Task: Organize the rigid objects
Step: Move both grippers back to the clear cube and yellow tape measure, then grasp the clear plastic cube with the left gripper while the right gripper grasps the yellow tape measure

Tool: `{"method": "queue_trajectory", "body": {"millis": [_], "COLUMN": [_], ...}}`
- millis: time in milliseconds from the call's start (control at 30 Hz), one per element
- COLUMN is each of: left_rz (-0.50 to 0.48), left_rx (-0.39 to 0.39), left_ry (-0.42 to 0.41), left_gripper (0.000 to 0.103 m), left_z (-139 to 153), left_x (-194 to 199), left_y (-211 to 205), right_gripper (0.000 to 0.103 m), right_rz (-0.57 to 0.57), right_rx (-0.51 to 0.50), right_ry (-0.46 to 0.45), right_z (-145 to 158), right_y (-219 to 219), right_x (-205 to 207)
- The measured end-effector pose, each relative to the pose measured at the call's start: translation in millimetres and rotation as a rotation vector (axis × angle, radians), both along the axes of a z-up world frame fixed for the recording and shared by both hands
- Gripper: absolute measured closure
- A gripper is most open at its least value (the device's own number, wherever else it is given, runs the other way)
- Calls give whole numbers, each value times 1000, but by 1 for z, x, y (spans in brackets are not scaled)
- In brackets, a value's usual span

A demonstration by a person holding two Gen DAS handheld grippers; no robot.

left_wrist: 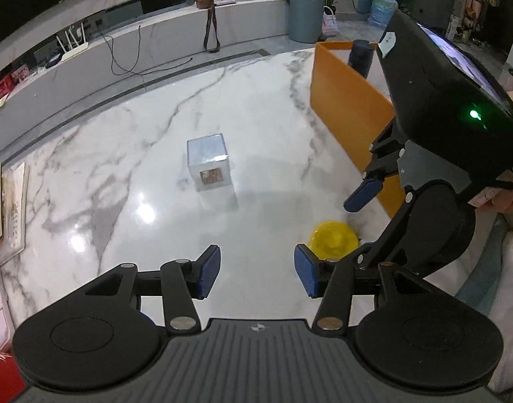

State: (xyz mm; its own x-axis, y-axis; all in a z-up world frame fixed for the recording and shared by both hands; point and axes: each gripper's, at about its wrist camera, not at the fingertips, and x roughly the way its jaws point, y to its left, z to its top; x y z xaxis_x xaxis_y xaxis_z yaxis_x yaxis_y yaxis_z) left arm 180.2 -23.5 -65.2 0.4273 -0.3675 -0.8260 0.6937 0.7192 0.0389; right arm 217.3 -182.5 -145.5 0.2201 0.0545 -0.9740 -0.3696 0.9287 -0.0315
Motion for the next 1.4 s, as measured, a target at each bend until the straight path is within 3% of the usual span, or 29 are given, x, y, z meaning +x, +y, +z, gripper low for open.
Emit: {"method": "queue_trajectory", "body": {"millis": [333,500,800,967,1133,1233,1300,1400], "left_rz": [-3,-13,110,149,144,154,160,168], "left_rx": [-2,-8,-65,-50,-31,-25,-46,-58], "left_ry": [23,3,-38,-24,-18,19,29,36], "left_gripper": [43,43,22,22,25,35,47,50], "left_z": [-20,-24,-26,-43,-51,-55,-54,-53], "left_x": [10,21,79,100,110,117,119,119], "left_y": [1,-5,-26,-41,-44,-45,-43,-42], "right_gripper": [53,53,53,53,53,53,53,53], "right_rz": [6,18,-83,-95,-91,-88,-83,-78], "right_rx": [5,-7,-22,-11,16,20,29,26], "right_ry": [58,36,-17,-26,-20,-22,-22,-29], "right_z": [-18,-14,-4,-8,-5,-4,-3,-2], "right_y": [6,1,-40,-50,-55,-54,-53,-51], "right_x": [10,13,49,60,64,65,69,68]}}
